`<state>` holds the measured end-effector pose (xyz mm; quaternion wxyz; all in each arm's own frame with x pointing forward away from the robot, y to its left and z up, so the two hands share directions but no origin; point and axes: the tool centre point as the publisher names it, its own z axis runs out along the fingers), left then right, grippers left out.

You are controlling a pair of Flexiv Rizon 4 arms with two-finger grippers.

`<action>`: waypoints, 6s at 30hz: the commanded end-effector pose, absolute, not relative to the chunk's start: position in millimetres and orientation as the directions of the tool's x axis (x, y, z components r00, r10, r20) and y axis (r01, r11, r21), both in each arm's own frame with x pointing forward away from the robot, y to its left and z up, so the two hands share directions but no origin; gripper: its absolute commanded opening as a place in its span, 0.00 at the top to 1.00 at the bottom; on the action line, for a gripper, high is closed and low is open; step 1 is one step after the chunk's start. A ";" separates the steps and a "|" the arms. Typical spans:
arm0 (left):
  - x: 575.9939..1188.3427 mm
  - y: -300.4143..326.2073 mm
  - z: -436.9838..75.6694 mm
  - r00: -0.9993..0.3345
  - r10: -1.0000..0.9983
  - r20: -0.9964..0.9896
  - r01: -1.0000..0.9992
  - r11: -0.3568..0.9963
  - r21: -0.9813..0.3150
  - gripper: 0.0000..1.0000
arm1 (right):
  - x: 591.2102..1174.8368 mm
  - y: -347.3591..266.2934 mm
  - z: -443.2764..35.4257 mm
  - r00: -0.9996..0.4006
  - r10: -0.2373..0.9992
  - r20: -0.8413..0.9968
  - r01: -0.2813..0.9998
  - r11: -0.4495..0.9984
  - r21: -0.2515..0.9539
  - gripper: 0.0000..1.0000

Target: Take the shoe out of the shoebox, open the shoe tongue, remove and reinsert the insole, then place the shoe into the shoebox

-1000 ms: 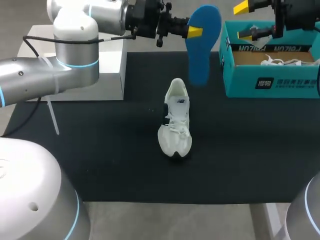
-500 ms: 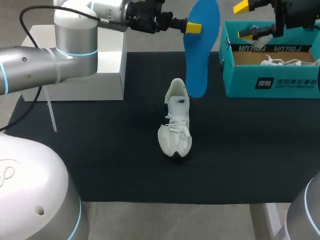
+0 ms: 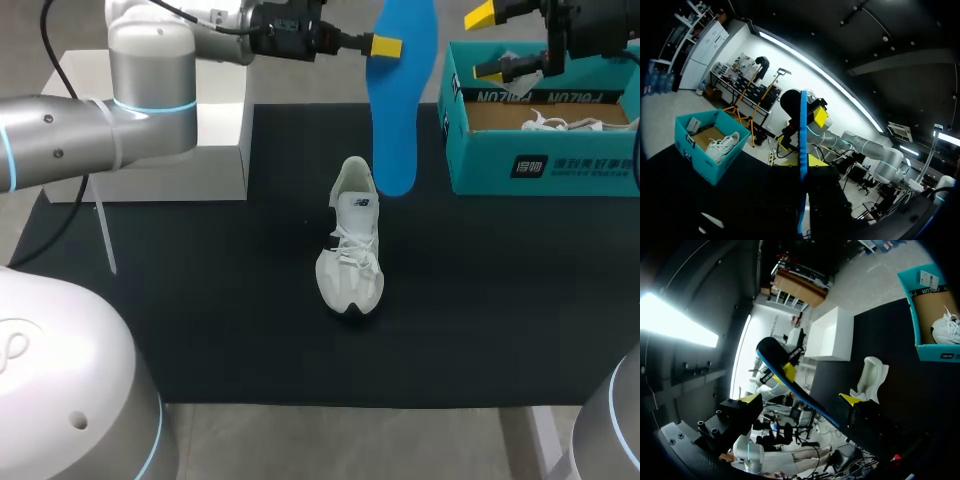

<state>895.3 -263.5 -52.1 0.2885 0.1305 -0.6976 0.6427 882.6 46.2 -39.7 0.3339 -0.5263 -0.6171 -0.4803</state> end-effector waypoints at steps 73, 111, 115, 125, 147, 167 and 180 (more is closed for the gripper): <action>922.9 -236.2 -81.8 0.010 0.044 0.999 -0.990 0.141 0.004 1.00 | 870.1 114.7 25.2 0.007 0.985 0.170 0.990 -0.031 0.136 0.00; 939.3 -235.1 -77.9 -0.006 0.094 0.996 -0.994 0.112 -0.016 1.00 | 860.5 161.2 16.6 0.039 0.999 0.018 0.990 -0.041 0.133 0.00; 939.3 -236.8 -77.7 -0.006 0.097 0.995 -0.993 0.117 -0.017 1.00 | 860.5 161.2 16.6 0.039 0.999 0.018 0.990 -0.041 0.133 0.00; 939.3 -237.0 -77.7 -0.007 0.096 0.995 -0.993 0.118 -0.018 1.00 | 860.5 161.2 16.6 0.039 0.999 0.018 0.990 -0.041 0.133 0.00; 939.3 -237.0 -77.7 -0.007 0.096 0.995 -0.993 0.118 -0.018 1.00 | 860.5 161.2 16.6 0.039 0.999 0.018 0.990 -0.041 0.133 0.00; 939.3 -237.0 -77.7 -0.007 0.096 0.995 -0.993 0.118 -0.018 1.00 | 860.7 108.0 13.8 0.137 0.766 0.628 0.976 -0.211 0.045 0.00; 939.3 -237.0 -77.7 -0.007 0.096 0.995 -0.993 0.118 -0.018 1.00 | 864.8 104.6 13.0 0.169 0.732 0.660 0.963 -0.265 0.047 0.00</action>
